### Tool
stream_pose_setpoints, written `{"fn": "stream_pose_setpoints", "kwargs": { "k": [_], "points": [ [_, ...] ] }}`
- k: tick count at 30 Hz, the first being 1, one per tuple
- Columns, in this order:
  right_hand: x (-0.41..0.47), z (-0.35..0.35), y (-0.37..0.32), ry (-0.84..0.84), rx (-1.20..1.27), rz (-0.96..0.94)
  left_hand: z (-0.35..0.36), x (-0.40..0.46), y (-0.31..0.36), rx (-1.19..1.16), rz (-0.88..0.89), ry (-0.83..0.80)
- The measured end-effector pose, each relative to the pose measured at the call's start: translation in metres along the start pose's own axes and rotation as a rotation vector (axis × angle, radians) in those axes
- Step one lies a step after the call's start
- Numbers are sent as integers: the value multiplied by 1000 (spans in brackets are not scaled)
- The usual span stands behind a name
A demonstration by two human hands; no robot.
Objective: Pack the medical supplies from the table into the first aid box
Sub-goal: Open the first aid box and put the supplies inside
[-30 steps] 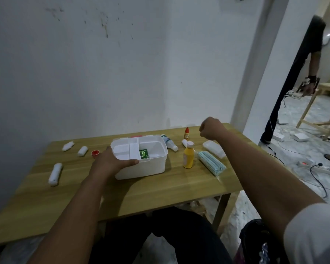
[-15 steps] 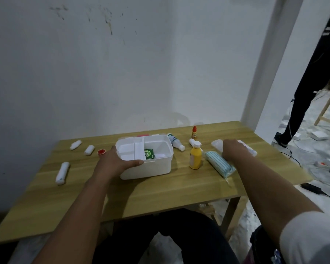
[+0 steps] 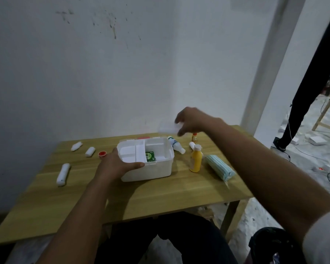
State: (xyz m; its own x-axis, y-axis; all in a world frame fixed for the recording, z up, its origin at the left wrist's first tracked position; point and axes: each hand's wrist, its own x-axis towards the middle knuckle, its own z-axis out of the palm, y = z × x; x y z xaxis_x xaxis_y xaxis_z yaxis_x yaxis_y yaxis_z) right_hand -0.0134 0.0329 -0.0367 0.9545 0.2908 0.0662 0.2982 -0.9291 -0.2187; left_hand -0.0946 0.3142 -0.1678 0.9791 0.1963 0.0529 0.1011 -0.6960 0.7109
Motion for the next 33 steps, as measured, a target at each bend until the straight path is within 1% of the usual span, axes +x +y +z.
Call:
{"fn": "stream_pose_setpoints", "kwargs": {
  "k": [4, 6, 8, 12, 15, 17, 20, 27, 30, 33],
  "points": [
    [8, 43, -46, -197, -189, -55, -2, -3, 0, -1, 9, 10],
    [13, 61, -57, -237, -213, -84, -2, -4, 1, 2, 13, 8],
    [16, 76, -63, -229, -165, -120, -2, -3, 1, 3, 16, 10],
    [19, 105, -69, -159, -53, -180, -1, 0, 1, 1, 17, 8],
    [20, 118, -70, -63, 19, -147, -1, 0, -1, -34, 26, 12],
    [23, 119, -68, -24, -17, -128, -1, 0, -1, -25, 20, 16],
    [27, 116, -66, -54, -32, -126, 0, 1, -1, 7, -3, 9],
    [36, 124, -74, -50, 118, -151, -1, 0, 0, -12, 1, 6],
    [35, 113, -69, -75, 162, -164, -1, 0, -1, -13, 12, 8],
    [37, 93, -54, -8, 259, -132, -1, 0, 0, -9, 9, 1]
  ]
}}
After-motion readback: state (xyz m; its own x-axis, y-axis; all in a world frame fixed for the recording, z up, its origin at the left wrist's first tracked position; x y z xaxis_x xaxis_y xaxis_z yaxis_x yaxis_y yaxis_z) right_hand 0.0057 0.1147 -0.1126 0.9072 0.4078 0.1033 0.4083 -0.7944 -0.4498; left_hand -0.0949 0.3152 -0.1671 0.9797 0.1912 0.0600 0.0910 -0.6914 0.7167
